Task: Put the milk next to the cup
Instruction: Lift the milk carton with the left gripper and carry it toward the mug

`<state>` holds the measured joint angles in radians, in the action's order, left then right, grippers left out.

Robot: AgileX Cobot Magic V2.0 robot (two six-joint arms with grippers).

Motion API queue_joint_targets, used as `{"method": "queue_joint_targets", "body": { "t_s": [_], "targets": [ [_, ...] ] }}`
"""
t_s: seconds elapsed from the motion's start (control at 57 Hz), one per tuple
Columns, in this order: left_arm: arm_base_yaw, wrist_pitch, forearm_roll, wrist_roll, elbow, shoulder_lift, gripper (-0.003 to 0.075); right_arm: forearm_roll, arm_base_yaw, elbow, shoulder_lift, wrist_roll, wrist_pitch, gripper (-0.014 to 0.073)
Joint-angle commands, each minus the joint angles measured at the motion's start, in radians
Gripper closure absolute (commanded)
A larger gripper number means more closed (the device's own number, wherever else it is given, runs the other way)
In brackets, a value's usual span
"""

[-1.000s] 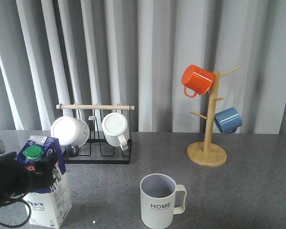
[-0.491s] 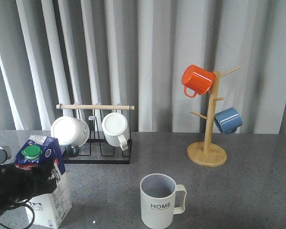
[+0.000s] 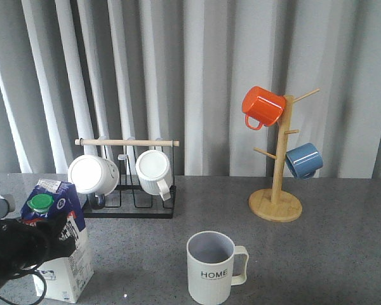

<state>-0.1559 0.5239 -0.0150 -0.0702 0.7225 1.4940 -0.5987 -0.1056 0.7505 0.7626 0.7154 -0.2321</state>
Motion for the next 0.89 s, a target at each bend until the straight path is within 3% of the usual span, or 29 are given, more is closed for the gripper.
{"method": "queue_joint_targets", "body": {
  "t_s": [0.0,0.263,0.526,0.877],
  "targets": [
    [-0.004,0.086,-0.007,-0.005,0.034,-0.031,0.0544,-0.008,0.002,0.027,-0.003,0.001,0.057,0.0328],
    [-0.004,0.138,-0.007,-0.006,0.034,-0.036,0.0542,-0.008,0.002,0.027,-0.003,0.001,0.057,0.0328],
    [-0.013,0.038,-0.085,-0.056,0.034,-0.163,0.0542,-0.008,0.002,0.027,-0.003,0.001,0.057,0.0328],
    [-0.133,-0.066,-0.417,0.218,0.035,-0.296,0.0542,-0.008,0.002,0.027,-0.003,0.001,0.057,0.0328]
  ]
}}
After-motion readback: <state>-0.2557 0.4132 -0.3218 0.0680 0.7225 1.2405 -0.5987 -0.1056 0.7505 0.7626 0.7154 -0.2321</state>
